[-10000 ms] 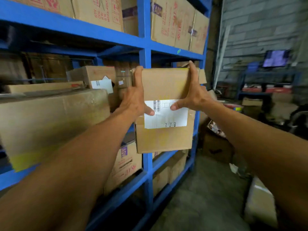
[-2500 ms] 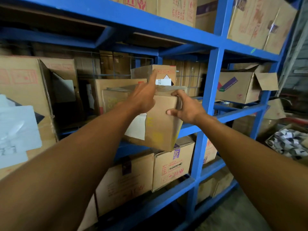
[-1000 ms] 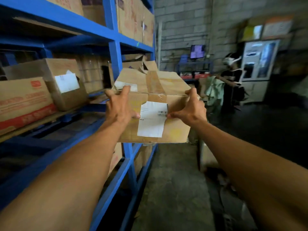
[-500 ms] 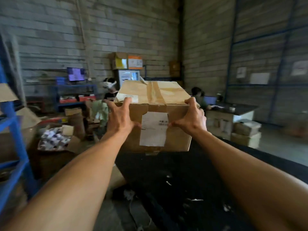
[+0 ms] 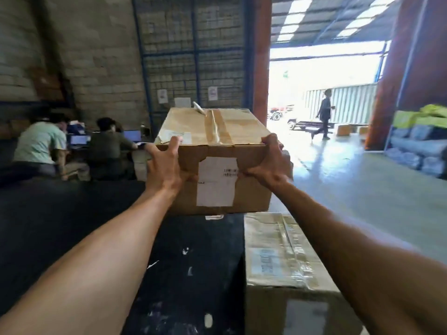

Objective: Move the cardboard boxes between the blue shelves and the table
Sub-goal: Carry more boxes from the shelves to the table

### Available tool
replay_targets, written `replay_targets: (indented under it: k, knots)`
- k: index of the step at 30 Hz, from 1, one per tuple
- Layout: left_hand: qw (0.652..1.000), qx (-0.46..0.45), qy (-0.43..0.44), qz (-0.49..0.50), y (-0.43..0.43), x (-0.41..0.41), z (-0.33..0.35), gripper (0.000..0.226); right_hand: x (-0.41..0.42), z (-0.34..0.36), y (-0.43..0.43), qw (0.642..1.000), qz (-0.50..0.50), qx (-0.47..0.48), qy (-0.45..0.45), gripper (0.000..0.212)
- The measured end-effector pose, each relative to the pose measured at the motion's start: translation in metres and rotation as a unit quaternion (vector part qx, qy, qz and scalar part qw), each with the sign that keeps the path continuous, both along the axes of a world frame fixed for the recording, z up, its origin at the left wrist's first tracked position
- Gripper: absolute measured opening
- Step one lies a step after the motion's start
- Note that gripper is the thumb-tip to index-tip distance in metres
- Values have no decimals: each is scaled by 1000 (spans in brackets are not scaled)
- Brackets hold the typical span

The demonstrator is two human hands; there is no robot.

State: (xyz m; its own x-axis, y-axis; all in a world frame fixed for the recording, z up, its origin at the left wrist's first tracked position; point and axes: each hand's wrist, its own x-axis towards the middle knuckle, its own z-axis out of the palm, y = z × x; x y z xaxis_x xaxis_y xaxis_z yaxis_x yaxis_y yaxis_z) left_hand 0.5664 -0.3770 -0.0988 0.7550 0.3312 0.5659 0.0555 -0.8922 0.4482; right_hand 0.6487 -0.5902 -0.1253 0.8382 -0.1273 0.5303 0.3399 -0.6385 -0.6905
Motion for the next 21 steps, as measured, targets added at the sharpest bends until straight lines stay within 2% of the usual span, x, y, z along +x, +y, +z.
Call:
replay_targets:
  k: [2,5,8,11,13,16,18,21]
  knots:
    - [999,-1,5,-39,-32,-4,-12,85,-25,-10,-43,999,-30,14,11,80]
    - [995,-7,7,-104,-76,-15,-25,85,-62,-21,-98,996,-82,-43,-1,80]
    - [991,-7,20,-133,-111,-29,-35,82,-93,-28,-136,992,-114,-57,11,82]
    - [983,-68,14,-171,-138,-32,-46,72,-118,-31,-166,990,-128,-48,26,88]
    - [978,-102,19,-182,-154,-33,-52,70,-129,-34,-183,989,-135,-45,30,91]
    - [985,-64,21,-161,-172,-39,-57,77,-137,-42,-198,989,-135,-38,36,90]
    - [980,-93,33,-173,-182,-51,-56,76,-137,-49,-205,990,-129,-29,50,88]
    - [982,-75,40,-170,-192,-65,-60,72,-137,-61,-212,990,-123,-17,62,88]
